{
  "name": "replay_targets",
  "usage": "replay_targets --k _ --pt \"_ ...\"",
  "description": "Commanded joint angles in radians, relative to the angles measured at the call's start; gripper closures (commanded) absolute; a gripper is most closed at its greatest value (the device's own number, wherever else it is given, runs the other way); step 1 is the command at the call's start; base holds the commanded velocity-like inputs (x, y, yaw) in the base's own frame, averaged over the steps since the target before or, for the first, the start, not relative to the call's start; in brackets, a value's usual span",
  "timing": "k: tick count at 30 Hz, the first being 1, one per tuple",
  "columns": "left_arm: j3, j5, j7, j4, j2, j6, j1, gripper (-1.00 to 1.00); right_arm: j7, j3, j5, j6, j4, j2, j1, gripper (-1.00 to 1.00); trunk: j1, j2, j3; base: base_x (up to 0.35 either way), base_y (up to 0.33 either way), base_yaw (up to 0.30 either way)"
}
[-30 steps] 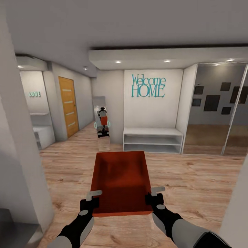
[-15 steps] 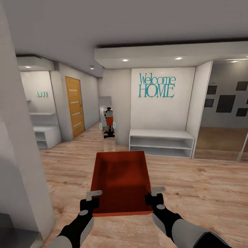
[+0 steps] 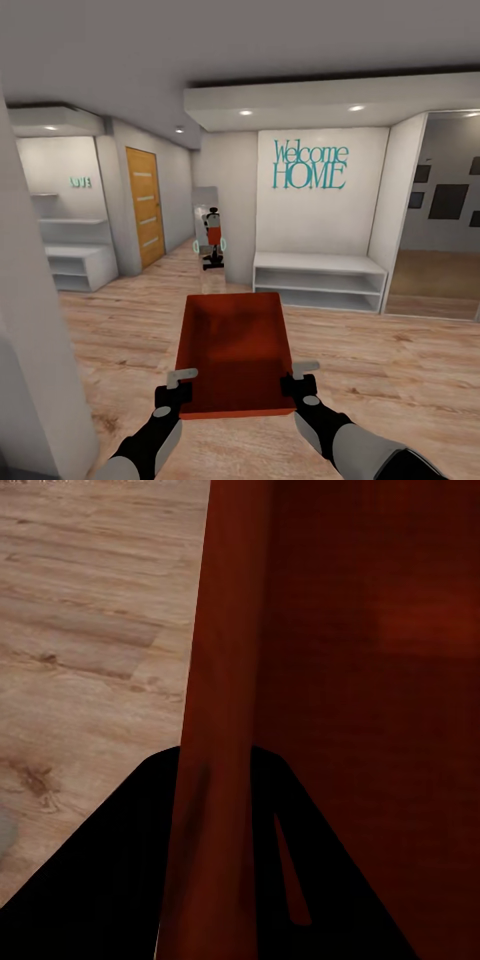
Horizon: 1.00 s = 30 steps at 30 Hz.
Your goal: Move the two storage containers from the living room to the garage. In the garage, place one container on the floor and stack the other container on top of it (either order is fine).
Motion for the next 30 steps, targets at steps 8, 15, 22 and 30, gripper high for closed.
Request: replay_targets --k 8,15,22,30 --pt "0.053 0.014 0.024 0.002 0.023 -0.005 0.0 1.0 0.002 -0.044 0.009 -0.044 -0.005 -0.001 -0.001 1.0 0.001 -0.001 -0.002 0.322 0.0 0.0" --pt "0.053 0.014 0.024 0.002 0.023 -0.005 -0.001 1.0 0.002 -0.044 0.009 -0.043 -0.005 0.0 -0.001 1.0 0.001 -0.001 -0.002 0.322 0.0 0.0" --pt "0.053 0.015 0.024 0.002 0.023 -0.005 -0.001 1.0 0.003 -0.043 0.009 -0.043 -0.005 0.0 -0.001 1.0 0.001 -0.001 -0.002 0.322 0.0 0.0" --pt "0.053 0.015 0.024 0.002 0.023 -0.005 -0.001 1.0 0.004 -0.043 0.009 -0.043 -0.005 0.001 -0.001 1.0 0.001 -0.001 -0.002 0.322 0.0 0.0"
